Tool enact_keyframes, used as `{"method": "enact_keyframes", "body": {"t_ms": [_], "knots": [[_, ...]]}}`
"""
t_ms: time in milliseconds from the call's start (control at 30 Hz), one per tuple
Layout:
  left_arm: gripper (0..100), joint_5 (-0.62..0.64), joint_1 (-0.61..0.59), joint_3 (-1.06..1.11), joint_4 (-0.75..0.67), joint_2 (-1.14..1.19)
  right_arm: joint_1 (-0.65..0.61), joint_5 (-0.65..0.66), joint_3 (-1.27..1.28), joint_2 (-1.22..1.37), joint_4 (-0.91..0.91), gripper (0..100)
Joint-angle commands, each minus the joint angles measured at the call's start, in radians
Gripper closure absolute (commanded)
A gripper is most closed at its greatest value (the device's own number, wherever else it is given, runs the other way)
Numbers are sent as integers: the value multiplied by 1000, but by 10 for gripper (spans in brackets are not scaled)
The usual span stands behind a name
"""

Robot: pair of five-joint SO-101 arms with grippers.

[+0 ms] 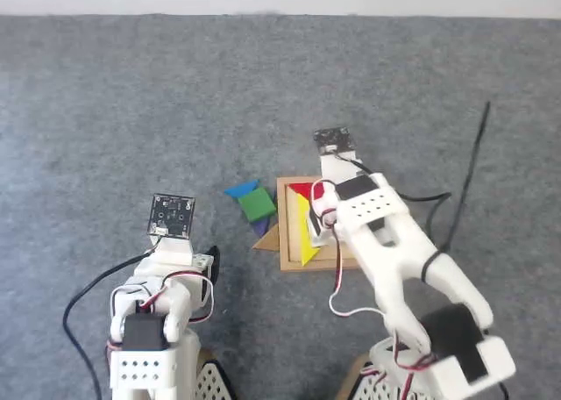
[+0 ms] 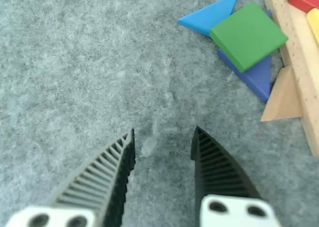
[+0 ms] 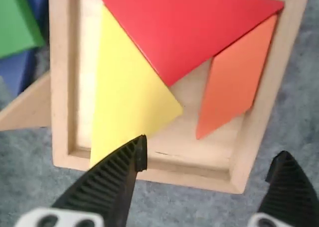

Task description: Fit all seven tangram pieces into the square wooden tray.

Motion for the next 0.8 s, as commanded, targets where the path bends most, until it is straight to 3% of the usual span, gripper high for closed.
{"method": "enact_keyframes", "body": {"t_ms": [0,433,767], "knots": [[818,9,-3,-12,2,-11,-44,14,-23,35,-58,708],[818,9,-3,-12,2,-11,-61,11,-206,111,-79,709],[818,9,-3,-12,2,-11,-15,12,31,-312,-77,714]]}}
